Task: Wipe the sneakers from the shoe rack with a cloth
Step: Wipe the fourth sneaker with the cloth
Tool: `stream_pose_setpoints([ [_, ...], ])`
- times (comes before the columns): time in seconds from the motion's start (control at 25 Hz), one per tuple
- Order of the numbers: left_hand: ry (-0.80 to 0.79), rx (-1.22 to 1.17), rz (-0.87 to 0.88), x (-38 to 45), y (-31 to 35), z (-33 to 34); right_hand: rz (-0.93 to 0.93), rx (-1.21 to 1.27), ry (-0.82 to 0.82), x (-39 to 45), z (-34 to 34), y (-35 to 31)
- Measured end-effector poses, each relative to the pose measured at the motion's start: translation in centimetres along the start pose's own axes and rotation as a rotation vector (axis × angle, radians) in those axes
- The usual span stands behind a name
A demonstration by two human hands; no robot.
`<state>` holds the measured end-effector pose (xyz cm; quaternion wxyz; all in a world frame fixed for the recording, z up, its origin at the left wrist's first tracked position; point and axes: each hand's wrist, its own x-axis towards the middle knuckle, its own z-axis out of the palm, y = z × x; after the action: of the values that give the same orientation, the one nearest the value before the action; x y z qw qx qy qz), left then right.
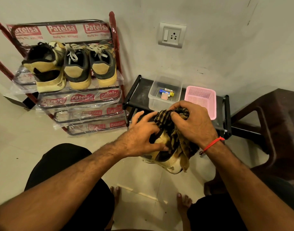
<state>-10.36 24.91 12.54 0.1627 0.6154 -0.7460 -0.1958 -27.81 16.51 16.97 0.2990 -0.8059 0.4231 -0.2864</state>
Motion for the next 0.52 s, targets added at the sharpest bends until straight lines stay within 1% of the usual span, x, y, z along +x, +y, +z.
stream_pose_setpoints([
  [0.08, 0.035, -0.07, 0.024, 0.0, 0.2, 0.0, -0.009, 0.082, 0.071, -0.2, -1.0, -1.1],
  [0.2, 0.16, -0.168, -0.028, 0.3, 0.2, -0.2, 0.022, 0.194, 0.172, -0.2, -2.4, -2.1],
  [0.28, 0.284, -0.156, -0.072, 0.6, -0.1, -0.6, 0.033, 0.257, 0.243, -0.2, -2.6, -2.4],
  [0.32, 0.324, -0.13, -0.121, 0.6, -0.5, -0.8, 0.034, 0.289, 0.267, -0.1, -2.4, -2.4],
  [0.36, 0.344, -0.127, -0.181, 0.7, -0.8, -1.0, 0.026, 0.308, 0.267, -0.2, -1.9, -2.3],
  [0.44, 0.347, -0.209, -0.295, 0.8, -1.5, -1.0, 0.003, 0.271, 0.201, -0.4, -0.5, -2.0],
  [0.52, 0.305, -0.311, -0.354, 0.7, -1.5, -0.9, -0.075, 0.121, 0.115, -0.4, 1.1, -1.3],
])
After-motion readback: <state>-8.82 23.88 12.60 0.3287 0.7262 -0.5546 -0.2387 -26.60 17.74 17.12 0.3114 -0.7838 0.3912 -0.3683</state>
